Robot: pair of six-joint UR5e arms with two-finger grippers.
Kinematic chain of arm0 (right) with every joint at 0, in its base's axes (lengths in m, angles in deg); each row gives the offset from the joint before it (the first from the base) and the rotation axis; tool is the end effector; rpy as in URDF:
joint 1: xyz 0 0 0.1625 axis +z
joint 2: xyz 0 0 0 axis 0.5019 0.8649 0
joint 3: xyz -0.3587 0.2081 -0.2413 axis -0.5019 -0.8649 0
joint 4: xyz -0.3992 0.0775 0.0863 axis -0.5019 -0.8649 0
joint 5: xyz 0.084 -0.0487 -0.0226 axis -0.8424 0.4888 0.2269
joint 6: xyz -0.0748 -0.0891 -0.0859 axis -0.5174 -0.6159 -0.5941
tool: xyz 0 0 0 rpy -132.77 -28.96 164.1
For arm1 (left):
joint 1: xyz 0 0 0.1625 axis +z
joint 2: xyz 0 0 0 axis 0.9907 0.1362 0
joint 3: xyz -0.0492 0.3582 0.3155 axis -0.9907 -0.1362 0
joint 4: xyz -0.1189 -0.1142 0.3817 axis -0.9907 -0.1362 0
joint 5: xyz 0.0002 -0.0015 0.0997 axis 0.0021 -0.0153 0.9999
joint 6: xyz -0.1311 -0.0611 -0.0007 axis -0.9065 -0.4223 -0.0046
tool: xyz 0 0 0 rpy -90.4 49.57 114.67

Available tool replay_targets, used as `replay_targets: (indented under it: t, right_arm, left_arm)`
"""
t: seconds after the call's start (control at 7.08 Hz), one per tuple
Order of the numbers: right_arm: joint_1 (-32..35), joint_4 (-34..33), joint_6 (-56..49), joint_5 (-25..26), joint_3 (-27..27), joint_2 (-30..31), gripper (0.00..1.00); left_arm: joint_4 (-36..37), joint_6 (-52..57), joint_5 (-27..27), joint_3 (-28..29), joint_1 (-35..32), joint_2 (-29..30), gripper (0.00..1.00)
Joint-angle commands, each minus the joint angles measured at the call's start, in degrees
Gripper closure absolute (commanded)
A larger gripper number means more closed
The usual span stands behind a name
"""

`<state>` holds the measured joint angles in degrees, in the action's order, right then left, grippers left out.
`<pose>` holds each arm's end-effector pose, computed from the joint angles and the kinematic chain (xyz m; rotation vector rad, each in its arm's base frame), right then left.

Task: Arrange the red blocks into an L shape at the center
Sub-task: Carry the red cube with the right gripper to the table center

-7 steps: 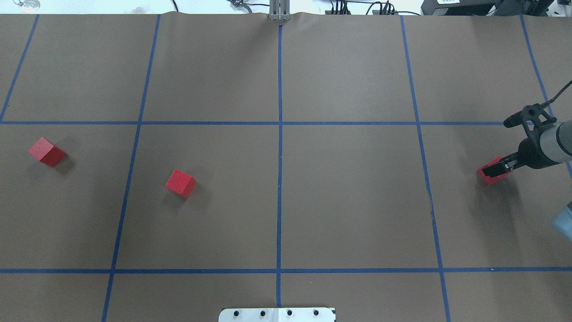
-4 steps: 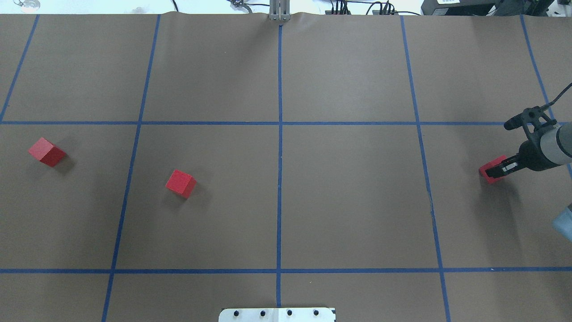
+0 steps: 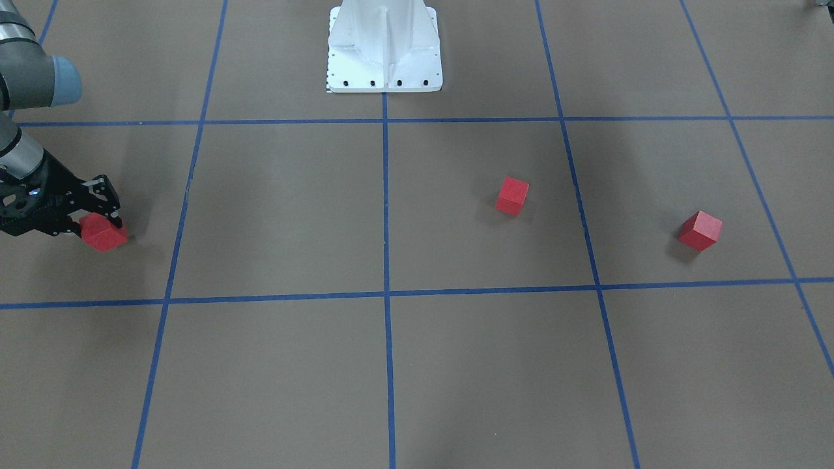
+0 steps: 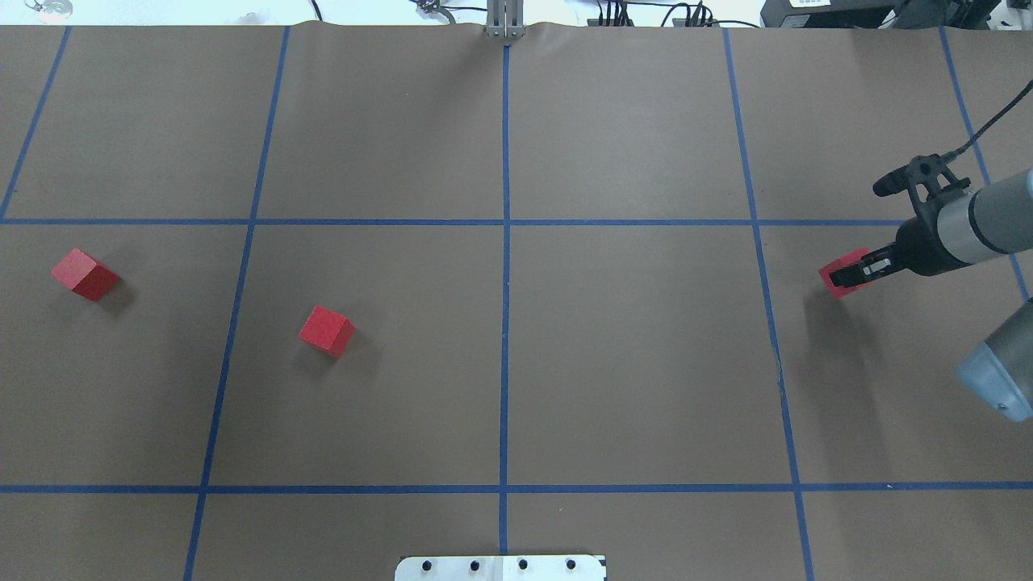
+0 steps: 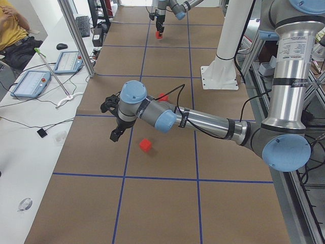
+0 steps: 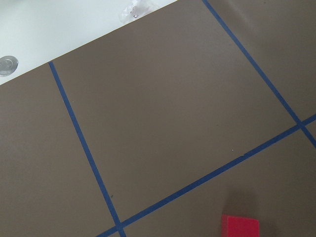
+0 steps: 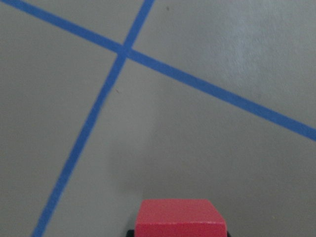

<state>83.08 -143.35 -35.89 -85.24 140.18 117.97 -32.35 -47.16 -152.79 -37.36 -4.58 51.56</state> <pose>-0.2956 -0.4829 0.5900 0.3212 -0.8917 -0.2862 0.0010 -0.5448 0.5847 0.5324 0.7771 0.3284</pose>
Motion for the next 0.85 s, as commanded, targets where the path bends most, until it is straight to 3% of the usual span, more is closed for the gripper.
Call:
replay_targets:
  t: [0.0,0.42,0.71]
  right_arm:
    - [-4.2,-8.6,16.3,0.4,2.1,-10.1,1.00]
    - [-14.8,-25.4,31.9,9.7,1.8,-26.9,1.00]
    - [-22.3,-31.7,40.7,16.8,-0.5,-35.4,0.91]
  left_arm:
    - [0.0,0.0,-0.1,0.0,0.0,0.1,0.00]
    - [0.0,-0.1,-0.1,0.0,0.0,0.1,0.00]
    - [0.0,0.0,-0.1,0.0,0.1,0.1,0.00]
